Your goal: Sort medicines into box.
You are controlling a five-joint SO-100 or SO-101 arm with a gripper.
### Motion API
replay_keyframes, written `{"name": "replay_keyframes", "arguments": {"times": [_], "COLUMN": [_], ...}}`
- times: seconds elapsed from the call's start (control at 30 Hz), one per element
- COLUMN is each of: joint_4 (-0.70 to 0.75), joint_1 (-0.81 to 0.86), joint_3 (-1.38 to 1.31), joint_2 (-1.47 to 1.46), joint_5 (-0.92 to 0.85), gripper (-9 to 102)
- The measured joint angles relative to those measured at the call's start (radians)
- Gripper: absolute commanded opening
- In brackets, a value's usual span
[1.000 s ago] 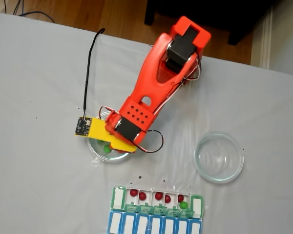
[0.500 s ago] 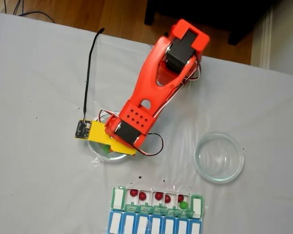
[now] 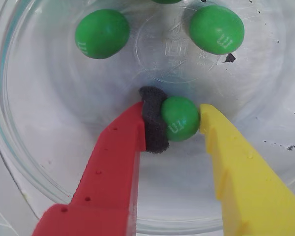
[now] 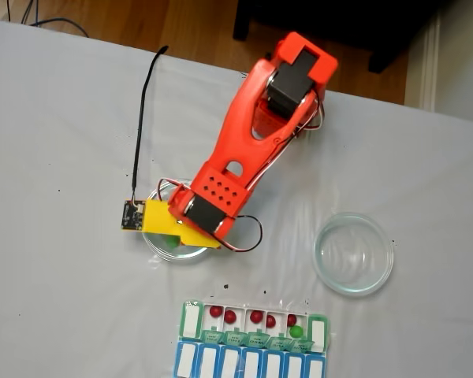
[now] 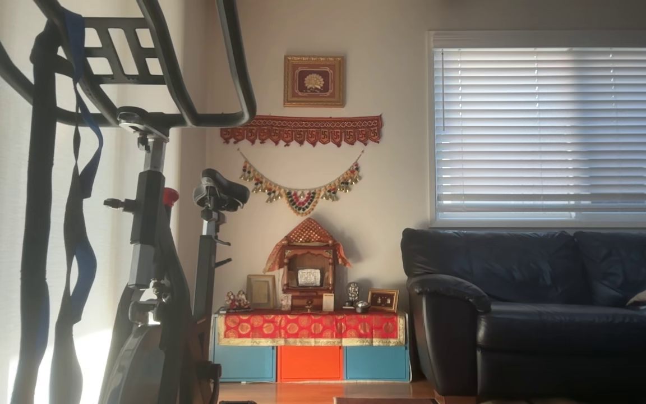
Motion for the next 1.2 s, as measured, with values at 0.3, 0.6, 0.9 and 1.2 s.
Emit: {"name": "replay_keyframes", "arguments": {"times": [0.3, 0.6, 0.9, 1.2], "joint_4": [0.074, 0.189, 0.305, 0.388], "joint_1": [0.087, -0.003, -0.196, -0.296], "joint_3": [-0.207, -0.342, -0.419, -0.601], "joint_2": [0.037, 0.046, 0.061, -0.015], "joint_5": [0.057, 0.126, 0.259, 0.356], "gripper": [2, 2, 2, 2]}}
